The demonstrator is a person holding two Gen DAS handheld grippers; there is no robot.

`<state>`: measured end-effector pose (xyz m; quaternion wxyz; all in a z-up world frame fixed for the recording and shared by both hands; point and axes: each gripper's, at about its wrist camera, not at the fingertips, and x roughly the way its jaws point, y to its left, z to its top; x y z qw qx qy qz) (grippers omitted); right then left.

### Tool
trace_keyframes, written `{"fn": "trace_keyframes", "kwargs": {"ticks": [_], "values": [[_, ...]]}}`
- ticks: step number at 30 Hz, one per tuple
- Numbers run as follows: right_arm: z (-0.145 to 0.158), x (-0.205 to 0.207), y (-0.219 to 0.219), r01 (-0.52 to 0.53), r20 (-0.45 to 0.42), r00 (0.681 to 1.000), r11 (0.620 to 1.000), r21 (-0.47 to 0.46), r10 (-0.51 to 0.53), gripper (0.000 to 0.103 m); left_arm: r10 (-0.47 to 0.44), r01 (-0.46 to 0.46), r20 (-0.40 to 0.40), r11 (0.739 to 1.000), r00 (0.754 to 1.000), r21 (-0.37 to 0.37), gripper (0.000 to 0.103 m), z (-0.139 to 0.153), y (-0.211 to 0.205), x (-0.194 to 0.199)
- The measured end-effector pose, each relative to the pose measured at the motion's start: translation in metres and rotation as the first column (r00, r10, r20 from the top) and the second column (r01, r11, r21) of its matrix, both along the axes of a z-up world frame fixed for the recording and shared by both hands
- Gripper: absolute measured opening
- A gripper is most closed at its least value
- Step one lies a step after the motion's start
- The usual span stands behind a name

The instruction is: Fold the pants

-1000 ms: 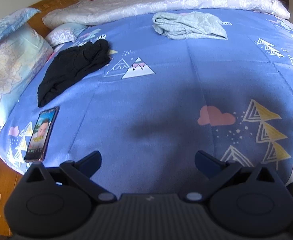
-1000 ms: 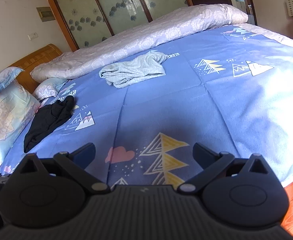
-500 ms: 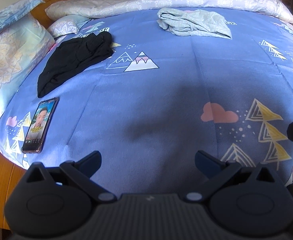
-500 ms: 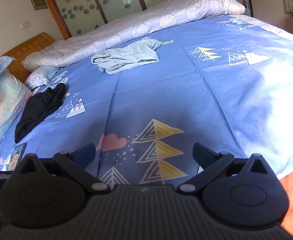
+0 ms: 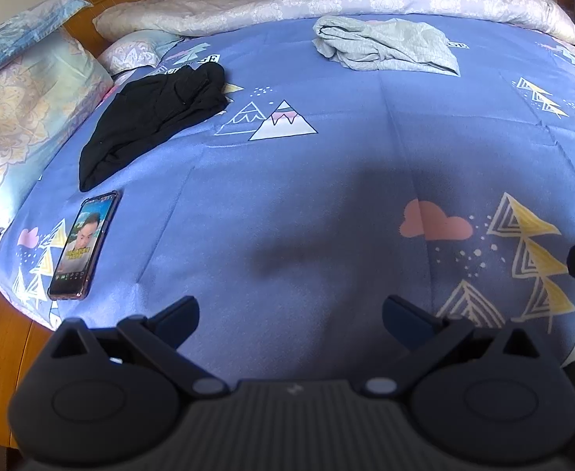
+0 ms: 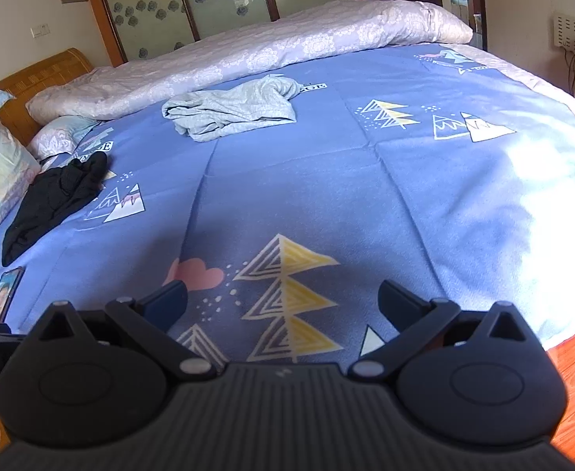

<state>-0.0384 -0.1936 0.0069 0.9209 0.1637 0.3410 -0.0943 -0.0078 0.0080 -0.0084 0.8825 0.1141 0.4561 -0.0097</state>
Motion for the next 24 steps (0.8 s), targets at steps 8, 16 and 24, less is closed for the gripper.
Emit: {"fn": "trace_keyframes", "kwargs": {"ticks": [8,16,24], "values": [[0.0002,0.0013,-0.0013,0.031,-0.002,1.0,0.999,-0.015,-0.031,0.103,0.0,0.0,0.002,1.0,1.0,0.003,0.103,0.0002,0.0005,-0.0007],[0.0006,0.0017,0.0007,0.044,-0.005,0.999,0.999,-0.025,-0.044,0.103,-0.002,0.002,0.005,1.0,1.0,0.006,0.103,0.0006,0.0005,-0.0011],[0.0001,0.0018,0.0011,0.049,-0.005,0.999,0.999,-0.023,-0.049,0.103,-0.007,0.006,0.046,1.0,0.999,0.031,0.103,0.0055,-0.0024,-0.0047]]}}
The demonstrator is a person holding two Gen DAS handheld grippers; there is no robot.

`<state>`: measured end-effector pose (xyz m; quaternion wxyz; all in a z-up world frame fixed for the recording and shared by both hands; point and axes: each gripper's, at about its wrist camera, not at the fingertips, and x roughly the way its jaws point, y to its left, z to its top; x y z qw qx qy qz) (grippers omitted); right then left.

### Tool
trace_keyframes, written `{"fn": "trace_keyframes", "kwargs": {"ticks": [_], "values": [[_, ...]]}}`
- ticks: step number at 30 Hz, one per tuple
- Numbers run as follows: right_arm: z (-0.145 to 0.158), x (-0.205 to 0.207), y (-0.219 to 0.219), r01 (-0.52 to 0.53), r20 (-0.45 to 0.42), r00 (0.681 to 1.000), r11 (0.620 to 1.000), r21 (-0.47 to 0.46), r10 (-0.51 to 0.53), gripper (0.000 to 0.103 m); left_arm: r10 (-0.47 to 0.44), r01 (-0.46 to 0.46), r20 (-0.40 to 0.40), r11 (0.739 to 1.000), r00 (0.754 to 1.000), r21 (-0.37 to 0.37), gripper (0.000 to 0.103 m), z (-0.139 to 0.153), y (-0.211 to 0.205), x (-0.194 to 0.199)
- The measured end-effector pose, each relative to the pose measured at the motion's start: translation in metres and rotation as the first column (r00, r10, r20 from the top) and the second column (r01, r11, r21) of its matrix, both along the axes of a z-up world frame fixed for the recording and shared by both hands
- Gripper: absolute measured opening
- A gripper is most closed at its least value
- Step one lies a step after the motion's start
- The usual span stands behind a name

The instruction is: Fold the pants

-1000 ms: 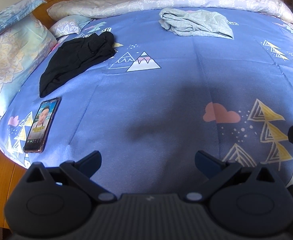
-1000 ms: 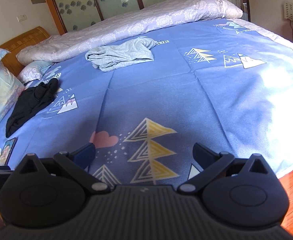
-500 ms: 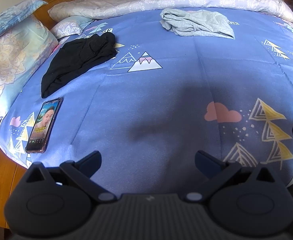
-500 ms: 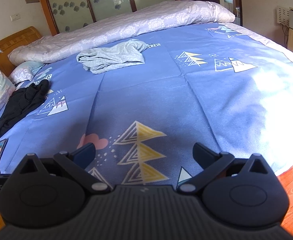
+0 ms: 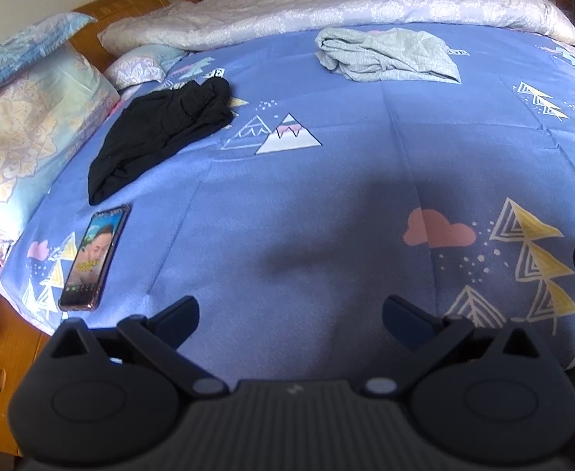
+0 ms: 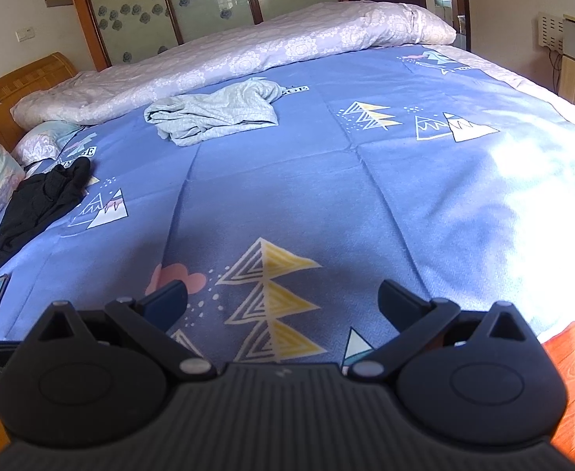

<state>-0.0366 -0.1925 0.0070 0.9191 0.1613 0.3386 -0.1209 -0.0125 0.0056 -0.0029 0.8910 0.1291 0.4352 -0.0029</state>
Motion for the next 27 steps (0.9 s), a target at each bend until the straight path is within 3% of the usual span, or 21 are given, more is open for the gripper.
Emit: {"fn": "trace_keyframes", "kwargs": {"ticks": [27], "values": [[-0.0012,0.001,0.0029,-0.011,-0.005,1.0,1.0,0.011,0.011,0.103,-0.016,0.016,0.017,1.0,1.0,0.026,0.103,-0.0009,-0.0026,-0.0016]]}}
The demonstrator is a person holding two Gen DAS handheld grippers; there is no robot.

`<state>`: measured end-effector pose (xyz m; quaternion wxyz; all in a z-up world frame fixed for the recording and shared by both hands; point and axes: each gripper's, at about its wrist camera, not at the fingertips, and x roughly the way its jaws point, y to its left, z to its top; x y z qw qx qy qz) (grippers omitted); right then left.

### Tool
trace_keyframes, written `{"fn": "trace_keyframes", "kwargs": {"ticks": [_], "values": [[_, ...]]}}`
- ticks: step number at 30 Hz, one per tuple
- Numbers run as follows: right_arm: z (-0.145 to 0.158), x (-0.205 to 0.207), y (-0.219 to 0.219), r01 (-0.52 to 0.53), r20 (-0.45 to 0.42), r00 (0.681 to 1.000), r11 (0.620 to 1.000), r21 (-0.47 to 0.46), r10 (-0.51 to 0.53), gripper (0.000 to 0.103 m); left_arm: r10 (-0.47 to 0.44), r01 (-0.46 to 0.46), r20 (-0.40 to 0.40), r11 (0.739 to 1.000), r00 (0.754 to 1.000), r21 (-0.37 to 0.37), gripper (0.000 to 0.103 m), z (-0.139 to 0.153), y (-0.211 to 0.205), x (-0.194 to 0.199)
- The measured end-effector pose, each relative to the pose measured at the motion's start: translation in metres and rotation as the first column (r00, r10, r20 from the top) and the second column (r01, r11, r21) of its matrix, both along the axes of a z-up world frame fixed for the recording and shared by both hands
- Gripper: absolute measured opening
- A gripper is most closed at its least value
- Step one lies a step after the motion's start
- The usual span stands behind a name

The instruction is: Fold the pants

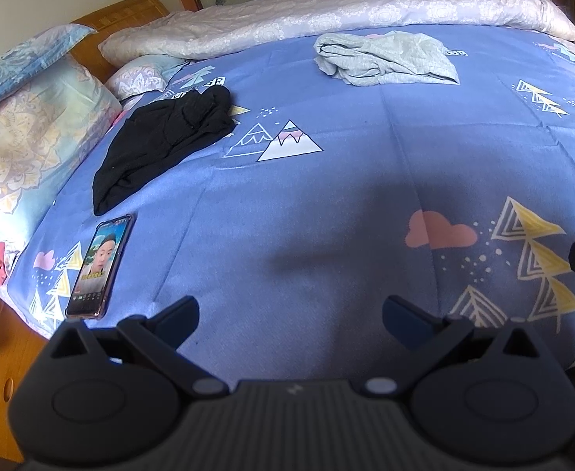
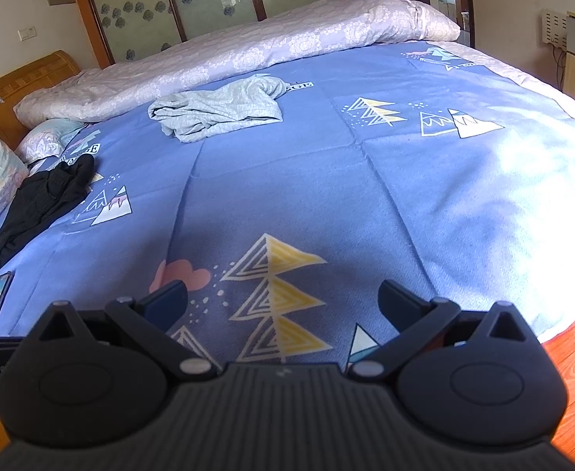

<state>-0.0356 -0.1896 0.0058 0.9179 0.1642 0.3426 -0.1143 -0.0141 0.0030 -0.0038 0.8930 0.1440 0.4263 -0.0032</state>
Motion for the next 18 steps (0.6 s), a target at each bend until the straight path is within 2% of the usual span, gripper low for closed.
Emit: {"fn": "trace_keyframes", "kwargs": {"ticks": [18], "values": [[-0.0006,-0.0002,0.0025,-0.004,-0.004,1.0,1.0,0.002,0.004,0.103,-0.009,0.009,0.01,1.0,1.0,0.012,0.103,0.002,-0.0011,-0.0016]]}}
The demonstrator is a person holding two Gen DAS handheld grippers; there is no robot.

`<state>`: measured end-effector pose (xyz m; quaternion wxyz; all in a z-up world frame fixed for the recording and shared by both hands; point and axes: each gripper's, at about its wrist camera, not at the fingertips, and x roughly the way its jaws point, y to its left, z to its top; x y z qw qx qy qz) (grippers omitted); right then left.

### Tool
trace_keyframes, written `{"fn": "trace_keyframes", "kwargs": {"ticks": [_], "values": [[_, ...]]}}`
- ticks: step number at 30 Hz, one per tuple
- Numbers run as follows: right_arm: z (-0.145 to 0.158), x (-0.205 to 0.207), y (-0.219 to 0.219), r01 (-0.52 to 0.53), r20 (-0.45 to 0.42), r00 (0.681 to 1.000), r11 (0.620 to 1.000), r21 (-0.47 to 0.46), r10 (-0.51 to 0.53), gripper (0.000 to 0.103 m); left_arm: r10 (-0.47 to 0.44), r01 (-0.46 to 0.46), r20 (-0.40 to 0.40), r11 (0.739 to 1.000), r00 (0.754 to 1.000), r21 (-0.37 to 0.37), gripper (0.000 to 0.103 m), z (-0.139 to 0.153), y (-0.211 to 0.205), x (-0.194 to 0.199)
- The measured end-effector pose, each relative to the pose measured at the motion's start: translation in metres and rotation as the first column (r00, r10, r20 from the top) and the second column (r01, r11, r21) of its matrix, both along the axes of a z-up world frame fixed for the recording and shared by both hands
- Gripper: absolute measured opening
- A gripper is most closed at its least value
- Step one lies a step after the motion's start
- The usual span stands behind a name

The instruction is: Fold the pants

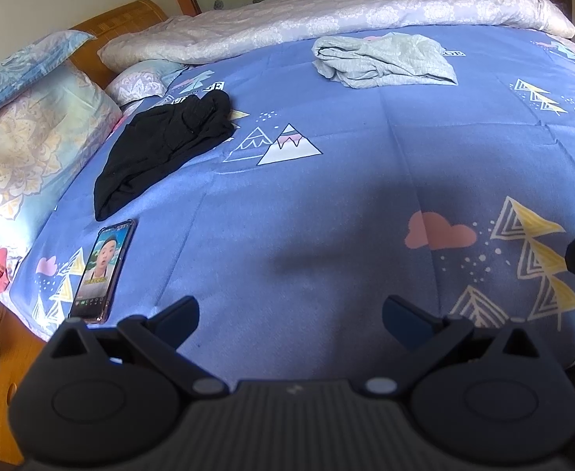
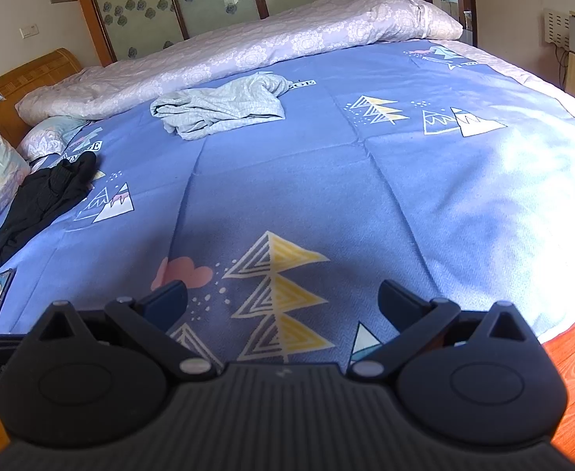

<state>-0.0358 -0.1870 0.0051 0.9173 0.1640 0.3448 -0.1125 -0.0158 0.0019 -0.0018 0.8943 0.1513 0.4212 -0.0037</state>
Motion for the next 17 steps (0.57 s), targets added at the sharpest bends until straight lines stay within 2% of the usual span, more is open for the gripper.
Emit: {"fn": "trace_keyframes", "kwargs": {"ticks": [17], "values": [[-0.0003,-0.0006,-0.0032,-0.002,0.001,1.0,1.0,-0.001,0.002,0.103,-0.027,0.027,-0.006,1.0,1.0,0.0,0.103,-0.0009,-0.0037,-0.0012]]}}
